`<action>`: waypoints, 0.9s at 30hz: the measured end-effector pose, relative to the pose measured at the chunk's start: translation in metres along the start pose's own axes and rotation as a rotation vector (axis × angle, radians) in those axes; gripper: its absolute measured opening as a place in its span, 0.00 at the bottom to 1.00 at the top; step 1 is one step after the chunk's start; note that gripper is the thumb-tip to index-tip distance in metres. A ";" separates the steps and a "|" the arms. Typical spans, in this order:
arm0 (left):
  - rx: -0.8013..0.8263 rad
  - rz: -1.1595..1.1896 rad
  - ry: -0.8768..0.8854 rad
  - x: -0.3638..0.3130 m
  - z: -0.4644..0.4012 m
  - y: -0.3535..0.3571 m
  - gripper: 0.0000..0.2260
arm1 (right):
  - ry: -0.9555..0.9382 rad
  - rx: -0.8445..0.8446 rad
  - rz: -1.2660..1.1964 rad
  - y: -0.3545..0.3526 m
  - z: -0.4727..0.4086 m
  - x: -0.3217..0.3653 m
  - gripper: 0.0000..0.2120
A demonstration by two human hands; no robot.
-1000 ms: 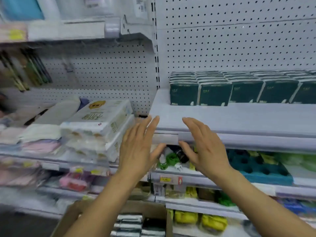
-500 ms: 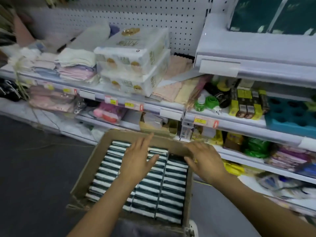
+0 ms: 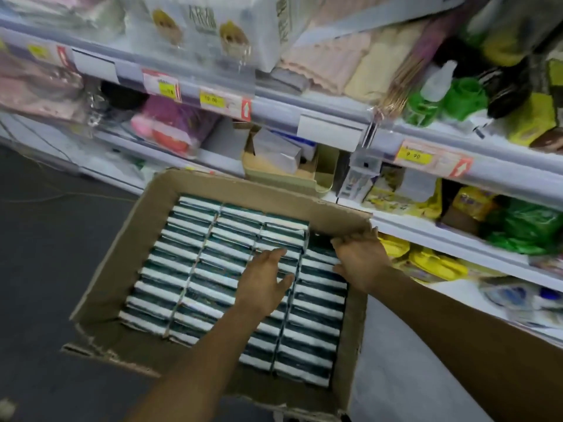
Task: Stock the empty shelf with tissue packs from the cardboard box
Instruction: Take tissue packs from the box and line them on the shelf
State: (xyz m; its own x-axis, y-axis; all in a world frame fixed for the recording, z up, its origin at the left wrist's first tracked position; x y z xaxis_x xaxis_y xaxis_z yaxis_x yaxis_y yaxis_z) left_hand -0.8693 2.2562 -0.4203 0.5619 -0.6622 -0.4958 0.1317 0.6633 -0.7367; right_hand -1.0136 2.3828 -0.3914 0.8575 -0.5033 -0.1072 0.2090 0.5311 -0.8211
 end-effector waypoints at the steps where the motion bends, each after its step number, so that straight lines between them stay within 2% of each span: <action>1: 0.010 -0.058 0.031 0.001 -0.005 0.006 0.24 | 0.007 0.025 0.034 0.004 -0.010 0.003 0.23; 5: 0.016 -0.280 0.181 0.006 -0.024 0.024 0.20 | 0.037 0.131 0.109 0.021 -0.038 0.007 0.25; 9: -0.046 -0.192 0.148 0.001 -0.043 0.030 0.18 | 0.006 0.070 0.146 0.018 -0.052 0.001 0.12; 11: -0.088 -0.163 0.165 -0.005 -0.051 0.032 0.16 | 0.009 0.009 0.155 0.007 -0.053 -0.004 0.10; 16: -0.058 -0.197 0.229 -0.024 -0.067 0.039 0.16 | 0.040 -0.085 0.187 0.002 -0.050 -0.010 0.15; 20: 0.056 -0.469 0.219 -0.032 -0.082 0.049 0.13 | 0.038 -0.083 0.183 0.003 -0.048 -0.014 0.18; 23: 0.078 -0.630 0.215 -0.036 -0.086 0.051 0.08 | 0.034 -0.076 0.158 0.002 -0.047 -0.014 0.18; 25: 0.045 -0.621 0.239 -0.038 -0.083 0.048 0.07 | 0.033 -0.074 0.123 -0.001 -0.045 -0.014 0.18; 27: -0.039 -0.511 0.284 -0.038 -0.073 0.038 0.06 | 0.045 -0.090 0.068 -0.008 -0.039 -0.016 0.18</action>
State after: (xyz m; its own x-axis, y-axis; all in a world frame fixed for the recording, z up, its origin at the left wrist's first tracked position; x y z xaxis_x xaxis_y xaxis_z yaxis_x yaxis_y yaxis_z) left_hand -0.9450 2.2809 -0.4632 0.1931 -0.9658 -0.1730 0.2948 0.2253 -0.9286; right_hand -1.0474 2.3600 -0.4051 0.8458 -0.4994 -0.1878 0.1062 0.5025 -0.8580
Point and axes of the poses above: each hand's wrist, its own z-axis away from the middle knuckle, its own y-axis out of the palm, x = y × z, the point moved 5 cm from there along -z, towards the middle knuckle, and after that the axes turned 6 degrees about x, right-handed, at the moved point
